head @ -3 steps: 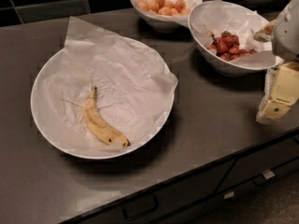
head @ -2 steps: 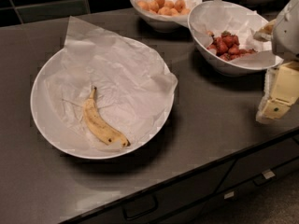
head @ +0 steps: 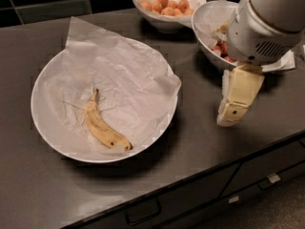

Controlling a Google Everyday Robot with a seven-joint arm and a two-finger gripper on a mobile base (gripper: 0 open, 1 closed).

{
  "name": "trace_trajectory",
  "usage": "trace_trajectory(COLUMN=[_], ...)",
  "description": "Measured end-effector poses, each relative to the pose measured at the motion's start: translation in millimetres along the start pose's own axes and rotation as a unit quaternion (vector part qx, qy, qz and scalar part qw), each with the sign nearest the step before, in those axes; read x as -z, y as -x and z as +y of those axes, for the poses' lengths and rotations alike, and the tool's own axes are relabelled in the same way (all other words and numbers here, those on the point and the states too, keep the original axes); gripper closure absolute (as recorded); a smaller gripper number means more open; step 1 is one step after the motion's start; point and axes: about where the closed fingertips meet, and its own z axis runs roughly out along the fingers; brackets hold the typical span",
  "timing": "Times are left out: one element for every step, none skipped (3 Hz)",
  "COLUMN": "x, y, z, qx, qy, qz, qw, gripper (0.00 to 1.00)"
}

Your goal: Pick banana from white bowl

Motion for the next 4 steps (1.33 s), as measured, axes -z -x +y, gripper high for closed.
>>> trace_trajectory(x=[-5.4,-4.6,-23.2,-53.4], y=[53.4,110.9,155.2,183.2], z=[10.9,30.6,39.7,32.5], qx=[0.048,0.117,0.142,0.123], qy=[-0.003,0.001,0.016,0.04], qz=[-0.028,-0.054,-0.079,-0.106], qw=[0.9984,0.9916,0.9866,0.9859], gripper=[0.0,0.0,0.0,0.0])
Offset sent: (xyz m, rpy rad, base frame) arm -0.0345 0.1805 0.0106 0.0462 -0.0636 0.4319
